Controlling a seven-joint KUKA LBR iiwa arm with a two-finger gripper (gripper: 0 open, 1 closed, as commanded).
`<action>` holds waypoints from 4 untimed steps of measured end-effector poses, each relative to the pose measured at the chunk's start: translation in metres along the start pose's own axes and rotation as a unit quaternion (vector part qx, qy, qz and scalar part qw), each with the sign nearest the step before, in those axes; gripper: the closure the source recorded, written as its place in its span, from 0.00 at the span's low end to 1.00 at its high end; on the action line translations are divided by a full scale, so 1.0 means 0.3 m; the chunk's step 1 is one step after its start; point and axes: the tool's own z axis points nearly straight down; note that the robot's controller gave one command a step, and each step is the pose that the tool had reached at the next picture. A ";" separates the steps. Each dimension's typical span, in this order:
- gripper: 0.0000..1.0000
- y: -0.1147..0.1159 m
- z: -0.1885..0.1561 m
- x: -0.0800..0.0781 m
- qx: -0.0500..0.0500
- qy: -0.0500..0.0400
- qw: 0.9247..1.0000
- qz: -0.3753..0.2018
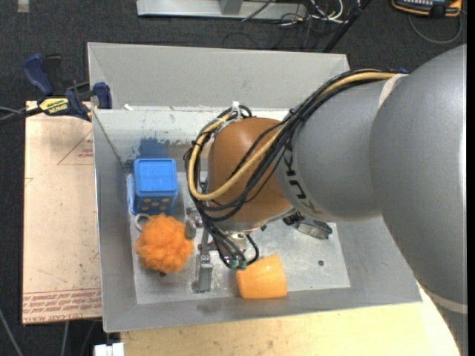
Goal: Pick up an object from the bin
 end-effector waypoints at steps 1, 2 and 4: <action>0.00 0.000 0.000 0.000 0.000 0.000 1.000 0.000; 0.00 0.022 0.061 -0.026 -0.001 -0.004 1.000 0.027; 0.00 0.041 0.214 -0.089 0.000 -0.003 0.990 -0.144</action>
Offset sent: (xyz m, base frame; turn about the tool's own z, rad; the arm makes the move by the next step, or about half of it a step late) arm 0.0177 0.0216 -0.0736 0.1743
